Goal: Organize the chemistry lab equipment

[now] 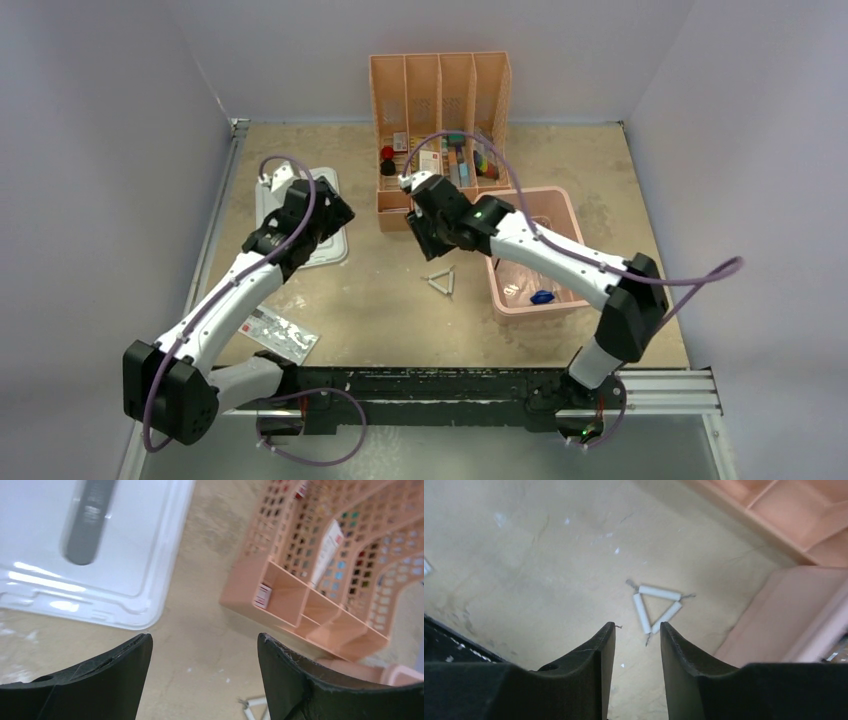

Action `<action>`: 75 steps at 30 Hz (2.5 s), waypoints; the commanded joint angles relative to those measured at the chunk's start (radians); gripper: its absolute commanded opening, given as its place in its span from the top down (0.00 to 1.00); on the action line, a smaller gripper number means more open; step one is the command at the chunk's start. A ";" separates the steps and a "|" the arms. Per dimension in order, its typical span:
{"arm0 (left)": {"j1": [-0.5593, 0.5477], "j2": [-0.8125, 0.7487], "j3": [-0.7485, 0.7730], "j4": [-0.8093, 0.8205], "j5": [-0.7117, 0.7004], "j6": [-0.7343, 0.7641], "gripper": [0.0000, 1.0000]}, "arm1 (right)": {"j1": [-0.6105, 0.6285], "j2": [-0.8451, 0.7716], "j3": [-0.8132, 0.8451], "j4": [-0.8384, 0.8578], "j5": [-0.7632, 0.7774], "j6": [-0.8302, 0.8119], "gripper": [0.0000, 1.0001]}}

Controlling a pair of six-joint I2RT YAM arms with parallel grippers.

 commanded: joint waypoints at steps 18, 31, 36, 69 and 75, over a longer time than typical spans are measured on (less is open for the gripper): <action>0.024 -0.096 0.028 -0.153 -0.248 -0.100 0.23 | 0.022 0.255 -0.123 0.078 -0.098 -0.072 0.57; 0.024 -0.097 0.023 -0.156 -0.238 -0.099 0.23 | 0.021 0.326 -0.147 0.096 -0.127 -0.099 0.65; 0.024 -0.096 0.022 -0.156 -0.236 -0.100 0.23 | 0.023 0.344 -0.146 0.103 -0.134 -0.108 0.73; 0.024 -0.136 0.020 -0.138 -0.243 -0.083 0.23 | -0.153 -0.239 0.081 -0.121 0.210 0.082 1.00; 0.025 -0.109 0.020 -0.118 -0.216 -0.087 0.23 | -0.276 -0.327 0.028 -0.311 0.258 0.217 1.00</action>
